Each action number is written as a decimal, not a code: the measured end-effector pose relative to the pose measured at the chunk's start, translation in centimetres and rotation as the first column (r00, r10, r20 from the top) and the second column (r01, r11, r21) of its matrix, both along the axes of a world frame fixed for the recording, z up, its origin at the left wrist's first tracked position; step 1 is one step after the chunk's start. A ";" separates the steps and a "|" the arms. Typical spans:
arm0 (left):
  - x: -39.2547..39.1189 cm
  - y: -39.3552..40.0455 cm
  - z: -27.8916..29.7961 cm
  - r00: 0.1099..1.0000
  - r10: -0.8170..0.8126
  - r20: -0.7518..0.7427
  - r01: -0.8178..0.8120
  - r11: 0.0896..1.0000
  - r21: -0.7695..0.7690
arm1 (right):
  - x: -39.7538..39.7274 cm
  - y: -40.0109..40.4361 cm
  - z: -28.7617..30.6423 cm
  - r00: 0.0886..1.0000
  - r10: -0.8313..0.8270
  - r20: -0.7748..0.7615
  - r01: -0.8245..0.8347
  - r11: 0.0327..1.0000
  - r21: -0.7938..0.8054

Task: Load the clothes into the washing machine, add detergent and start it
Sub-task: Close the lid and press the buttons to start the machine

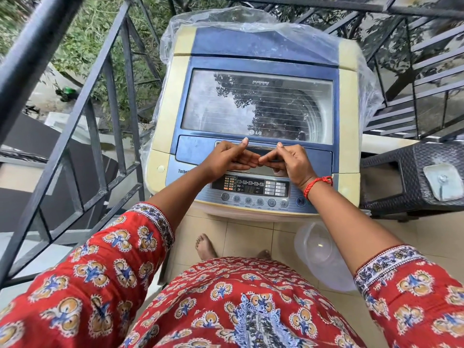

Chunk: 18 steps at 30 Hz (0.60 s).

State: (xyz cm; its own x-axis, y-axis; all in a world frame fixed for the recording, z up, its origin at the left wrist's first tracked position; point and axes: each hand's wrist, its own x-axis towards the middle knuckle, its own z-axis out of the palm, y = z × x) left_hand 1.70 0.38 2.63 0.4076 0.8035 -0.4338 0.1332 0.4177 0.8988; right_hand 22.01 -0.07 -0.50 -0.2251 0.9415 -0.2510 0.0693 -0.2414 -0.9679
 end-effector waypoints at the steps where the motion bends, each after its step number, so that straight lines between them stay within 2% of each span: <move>1: 0.0 0.0 0.0 1.000 0.000 -0.003 0.000 1.000 0.003 | 0.0 0.0 0.0 1.000 0.004 0.007 -0.004 1.000 0.004; 5: 0.0 0.0 0.1 1.000 0.002 -0.007 -0.002 1.000 0.005 | 0.1 0.0 -0.2 0.999 0.018 0.032 -0.019 0.999 0.034; 18: 0.2 -0.2 0.1 1.000 0.019 -0.020 -0.018 1.000 0.023 | 0.1 -0.1 0.2 0.998 0.043 -0.037 -0.042 0.999 0.031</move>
State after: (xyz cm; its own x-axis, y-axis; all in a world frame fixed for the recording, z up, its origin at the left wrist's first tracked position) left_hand 1.94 0.18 2.75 0.3837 0.8205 -0.4237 0.1439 0.4001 0.9051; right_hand 22.12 -0.16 -0.25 -0.2737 0.9379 -0.2134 0.0426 -0.2098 -0.9768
